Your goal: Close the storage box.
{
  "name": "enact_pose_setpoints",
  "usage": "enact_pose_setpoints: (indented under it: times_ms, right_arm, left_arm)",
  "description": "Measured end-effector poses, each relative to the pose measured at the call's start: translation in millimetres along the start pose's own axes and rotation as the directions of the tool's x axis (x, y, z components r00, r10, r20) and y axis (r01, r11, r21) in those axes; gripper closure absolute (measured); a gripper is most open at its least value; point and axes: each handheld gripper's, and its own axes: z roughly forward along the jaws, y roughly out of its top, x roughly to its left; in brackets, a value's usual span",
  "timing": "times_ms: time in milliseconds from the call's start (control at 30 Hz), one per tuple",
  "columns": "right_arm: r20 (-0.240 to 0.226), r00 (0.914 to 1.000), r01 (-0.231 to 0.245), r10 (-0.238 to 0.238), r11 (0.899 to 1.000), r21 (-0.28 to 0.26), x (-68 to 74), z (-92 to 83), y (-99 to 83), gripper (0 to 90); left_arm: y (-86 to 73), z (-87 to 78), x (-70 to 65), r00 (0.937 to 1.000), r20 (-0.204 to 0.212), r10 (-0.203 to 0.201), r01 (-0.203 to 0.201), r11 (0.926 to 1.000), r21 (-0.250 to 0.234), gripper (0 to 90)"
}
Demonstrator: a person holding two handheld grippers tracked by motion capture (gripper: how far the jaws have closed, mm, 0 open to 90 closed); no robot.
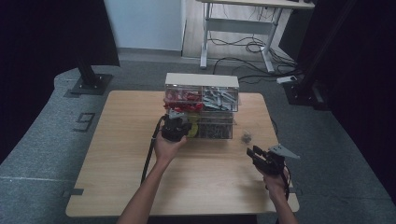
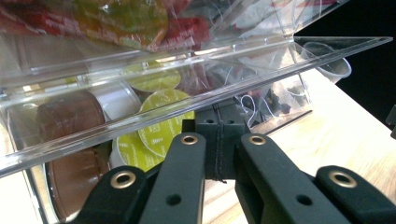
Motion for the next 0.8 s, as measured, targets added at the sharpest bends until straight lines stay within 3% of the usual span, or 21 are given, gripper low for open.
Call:
enact_pose_setpoints:
  times_ms: [433, 800]
  right_arm:
    - [-0.047, 0.998, 0.044, -0.043, 0.999, 0.02, 17.6, -1.7, -15.8, 61.6]
    - [-0.043, 0.9984, 0.038, -0.036, 0.999, 0.026, 15.1, -4.6, -20.6, 61.6]
  left_arm:
    - [-10.5, 0.0, 2.2, 1.0, 0.002, -0.005, 0.005, 0.9999, 0.012, 90.0]
    - [-21.4, 4.2, 4.1, 1.0, 0.006, -0.007, 0.006, 0.9998, 0.016, 90.0]
